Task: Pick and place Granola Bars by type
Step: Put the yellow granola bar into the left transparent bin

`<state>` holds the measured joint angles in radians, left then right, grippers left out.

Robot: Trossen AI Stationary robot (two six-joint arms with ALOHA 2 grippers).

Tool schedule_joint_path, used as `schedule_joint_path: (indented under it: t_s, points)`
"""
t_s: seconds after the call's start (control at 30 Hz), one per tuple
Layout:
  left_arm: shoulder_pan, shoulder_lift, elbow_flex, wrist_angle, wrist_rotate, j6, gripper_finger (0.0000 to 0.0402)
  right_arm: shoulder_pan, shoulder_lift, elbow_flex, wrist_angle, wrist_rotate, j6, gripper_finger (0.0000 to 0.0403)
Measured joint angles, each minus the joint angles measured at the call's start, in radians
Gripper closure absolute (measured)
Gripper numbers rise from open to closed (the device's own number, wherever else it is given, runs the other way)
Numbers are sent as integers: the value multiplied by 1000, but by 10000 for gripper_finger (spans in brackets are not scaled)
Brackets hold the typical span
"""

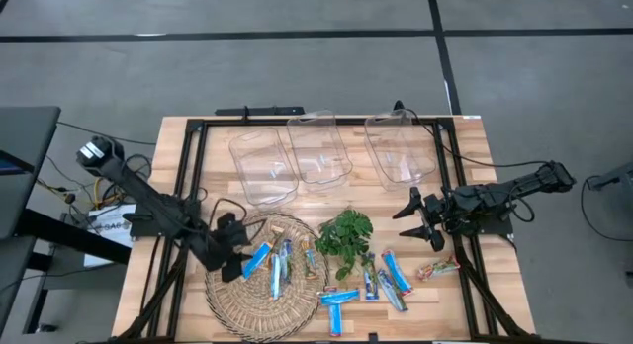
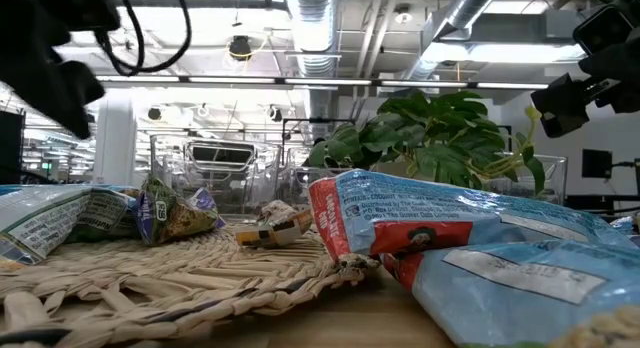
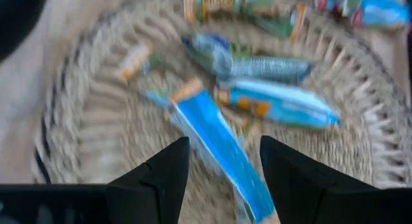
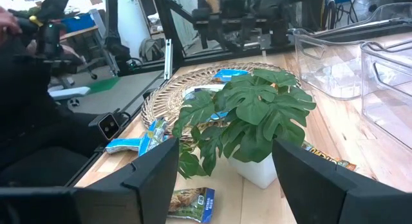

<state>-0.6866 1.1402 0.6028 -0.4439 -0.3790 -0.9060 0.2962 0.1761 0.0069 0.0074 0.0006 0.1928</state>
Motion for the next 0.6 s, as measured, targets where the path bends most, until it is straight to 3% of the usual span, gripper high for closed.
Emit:
schedule_joint_path:
  t_s: [0.3, 0.6]
  points:
    - [-82, 140, 18, -6, 31, -191, 219, 0, 0, 0, 0, 0, 0, 159]
    - [-82, 235, 18, 20, 42, -217, 219, 0, 0, 0, 0, 0, 0, 159]
